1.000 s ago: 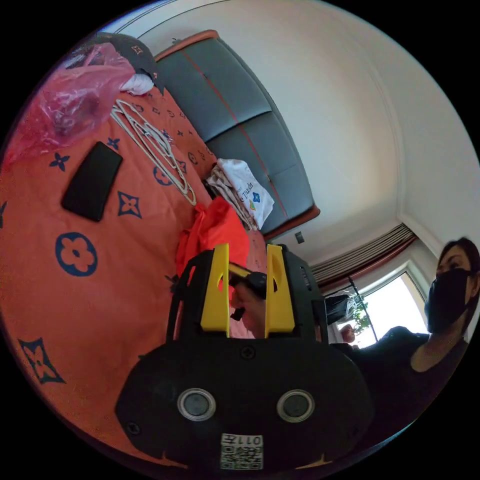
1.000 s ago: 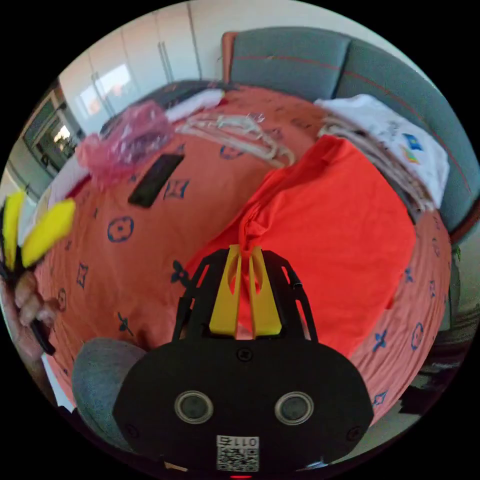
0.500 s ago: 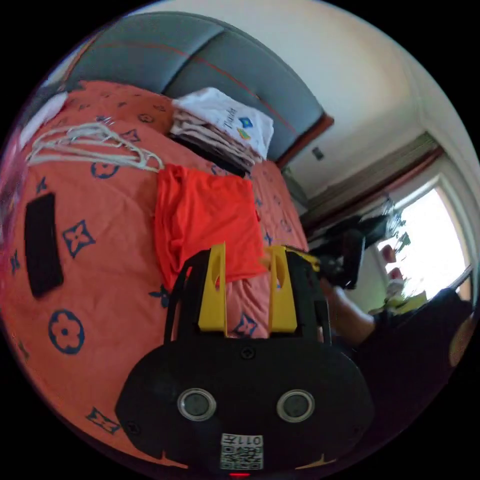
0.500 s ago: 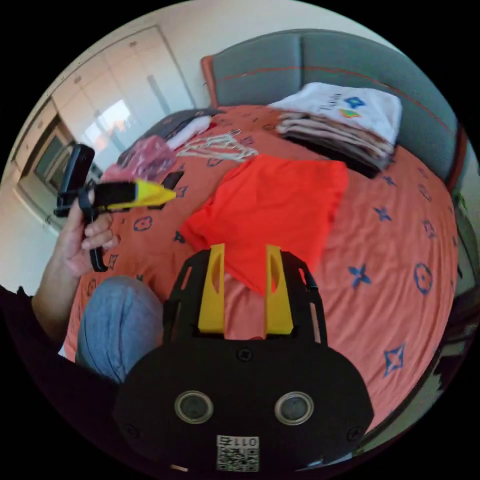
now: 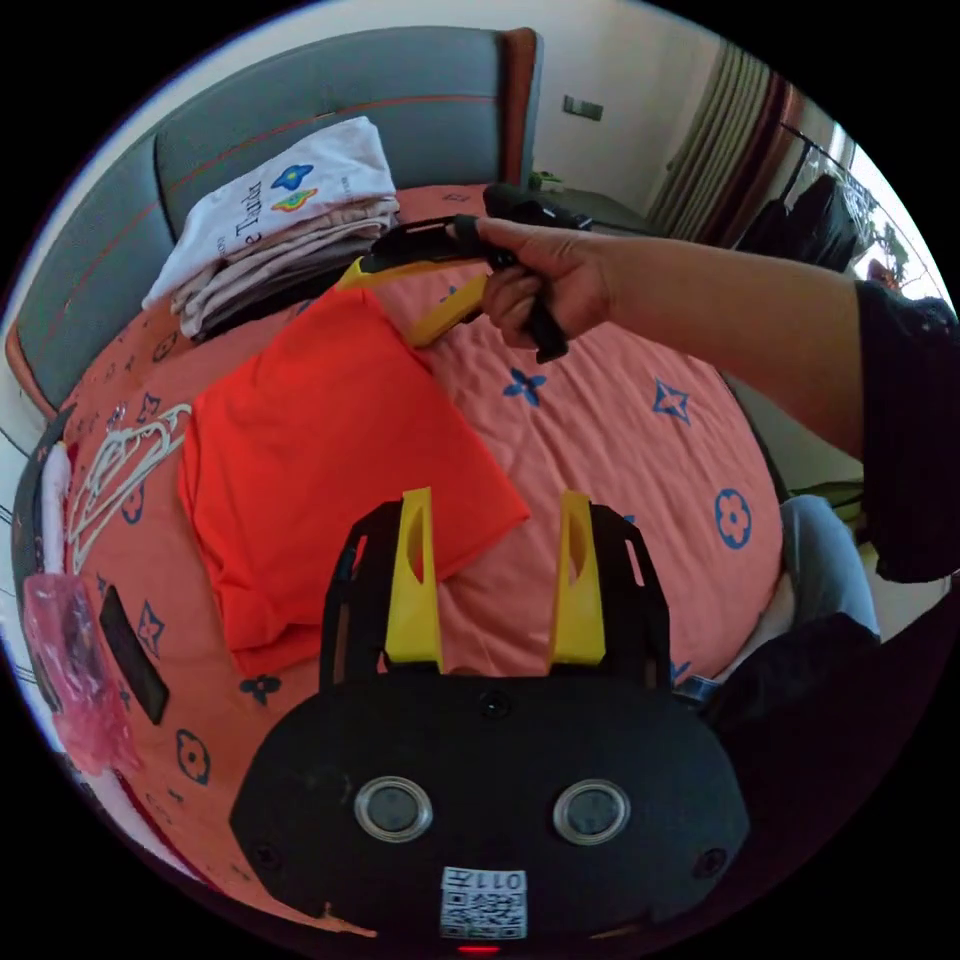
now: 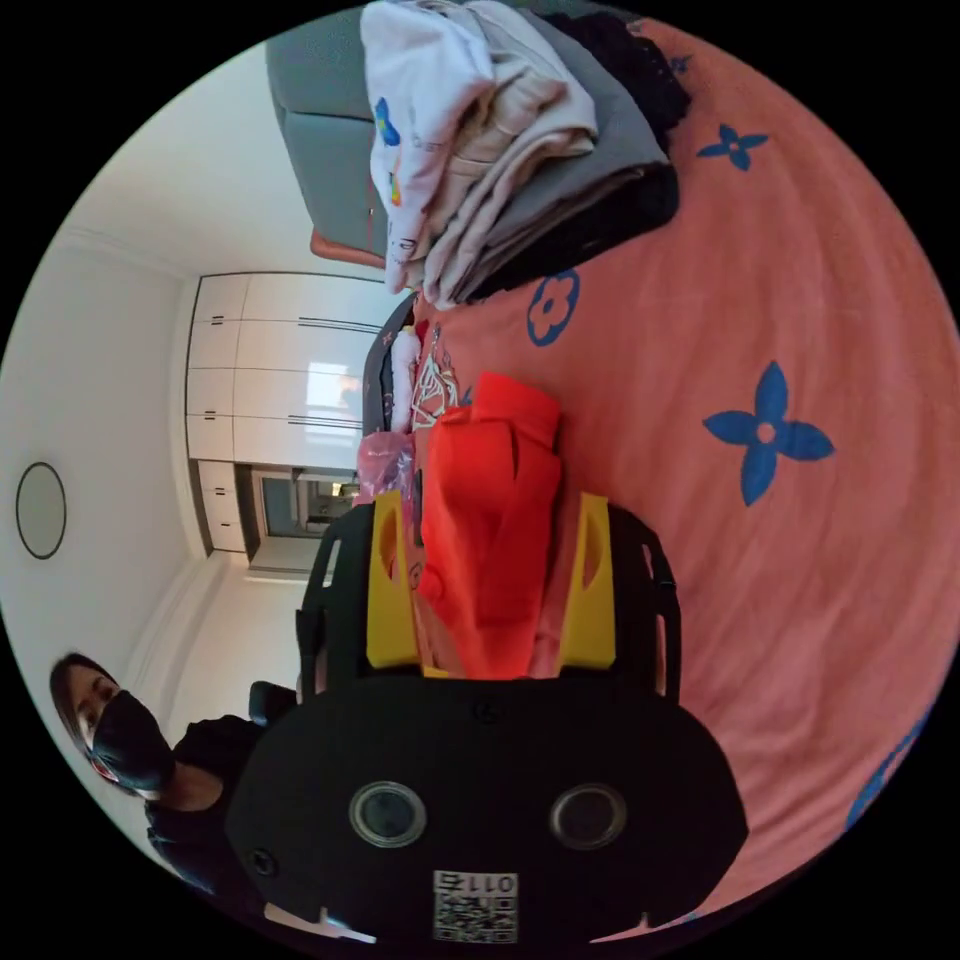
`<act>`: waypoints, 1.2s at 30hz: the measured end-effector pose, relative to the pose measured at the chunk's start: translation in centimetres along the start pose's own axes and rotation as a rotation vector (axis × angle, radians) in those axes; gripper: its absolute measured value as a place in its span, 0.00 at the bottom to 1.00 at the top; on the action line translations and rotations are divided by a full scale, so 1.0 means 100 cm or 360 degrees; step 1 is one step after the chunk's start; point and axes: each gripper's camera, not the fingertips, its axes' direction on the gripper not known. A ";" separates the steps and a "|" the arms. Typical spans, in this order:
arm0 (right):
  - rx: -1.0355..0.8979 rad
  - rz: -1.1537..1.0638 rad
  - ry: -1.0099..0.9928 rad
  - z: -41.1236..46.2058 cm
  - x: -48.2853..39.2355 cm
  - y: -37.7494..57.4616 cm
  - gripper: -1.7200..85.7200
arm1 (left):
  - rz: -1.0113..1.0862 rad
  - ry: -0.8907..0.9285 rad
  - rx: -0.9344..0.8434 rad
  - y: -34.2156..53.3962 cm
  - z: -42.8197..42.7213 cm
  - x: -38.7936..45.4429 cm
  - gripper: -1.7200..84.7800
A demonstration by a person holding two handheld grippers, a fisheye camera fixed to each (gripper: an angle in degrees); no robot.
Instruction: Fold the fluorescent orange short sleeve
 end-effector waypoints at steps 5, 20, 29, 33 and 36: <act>-0.0076 0.0021 -0.0006 -0.015 0.019 -0.029 0.21 | -0.0189 0.0253 -0.0096 -0.016 0.028 -0.030 0.18; 0.1201 0.0499 0.0049 -0.217 0.103 0.144 0.09 | -0.0105 0.0381 -0.0041 -0.074 0.011 -0.062 0.19; 0.1613 0.0700 0.0082 -0.250 0.133 0.263 0.08 | -0.1212 0.1221 0.0174 -0.062 0.028 -0.121 0.18; 0.1533 0.0733 0.0137 -0.256 0.139 0.270 0.08 | -0.1354 0.1142 0.0158 -0.074 0.026 -0.131 0.17; 0.1516 0.0749 0.0108 -0.256 0.146 0.280 0.09 | -0.1489 0.1073 0.0132 -0.084 0.030 -0.135 0.16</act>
